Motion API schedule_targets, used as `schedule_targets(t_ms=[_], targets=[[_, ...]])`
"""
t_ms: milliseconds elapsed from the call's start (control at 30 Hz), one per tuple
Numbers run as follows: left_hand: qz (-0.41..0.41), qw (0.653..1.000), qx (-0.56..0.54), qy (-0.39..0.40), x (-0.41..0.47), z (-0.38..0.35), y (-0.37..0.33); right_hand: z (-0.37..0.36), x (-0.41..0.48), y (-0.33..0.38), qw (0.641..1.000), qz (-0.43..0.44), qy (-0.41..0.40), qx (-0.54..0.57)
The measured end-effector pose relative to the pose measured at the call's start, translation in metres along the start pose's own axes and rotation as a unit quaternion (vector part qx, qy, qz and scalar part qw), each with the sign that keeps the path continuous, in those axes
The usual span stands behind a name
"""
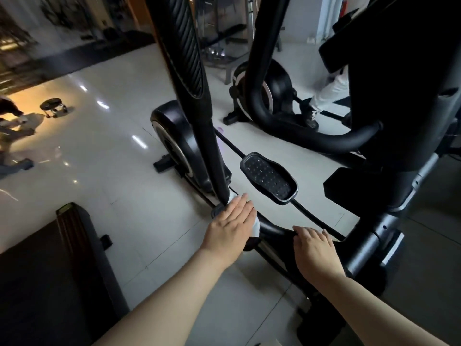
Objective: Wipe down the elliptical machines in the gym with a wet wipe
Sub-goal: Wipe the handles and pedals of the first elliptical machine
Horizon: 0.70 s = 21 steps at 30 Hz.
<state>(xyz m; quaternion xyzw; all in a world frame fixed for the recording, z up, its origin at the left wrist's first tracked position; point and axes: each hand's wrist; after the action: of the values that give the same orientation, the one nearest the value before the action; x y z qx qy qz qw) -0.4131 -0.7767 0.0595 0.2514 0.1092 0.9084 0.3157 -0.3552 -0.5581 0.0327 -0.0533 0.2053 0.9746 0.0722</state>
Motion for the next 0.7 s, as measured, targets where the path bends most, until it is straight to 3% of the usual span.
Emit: schedule_targets(t_ms=[300, 467, 700], targets=[[-0.020, 0.984, 0.130, -0.121, 0.020, 0.050, 0.057, 0.012, 0.011, 0.073, 0.975, 0.155, 0.081, 0.134], [0.032, 0.965, 0.157, -0.207, 0.043, 0.087, 0.074, 0.028, 0.017, 0.113, 0.954, 0.208, 0.038, 0.213], [0.080, 0.948, 0.159, -0.265, 0.054, 0.096, 0.080, 0.052, 0.021, 0.140, 0.923, 0.250, -0.013, 0.294]])
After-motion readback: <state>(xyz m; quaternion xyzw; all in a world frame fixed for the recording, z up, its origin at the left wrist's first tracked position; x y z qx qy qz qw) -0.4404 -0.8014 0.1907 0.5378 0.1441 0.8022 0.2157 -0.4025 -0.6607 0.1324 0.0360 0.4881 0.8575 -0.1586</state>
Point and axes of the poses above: each hand's wrist, its own x-axis towards the middle knuckle, its own z-axis out of the back of the hand, y = z × x, and after that the axes turned 1 degree about z, right-handed
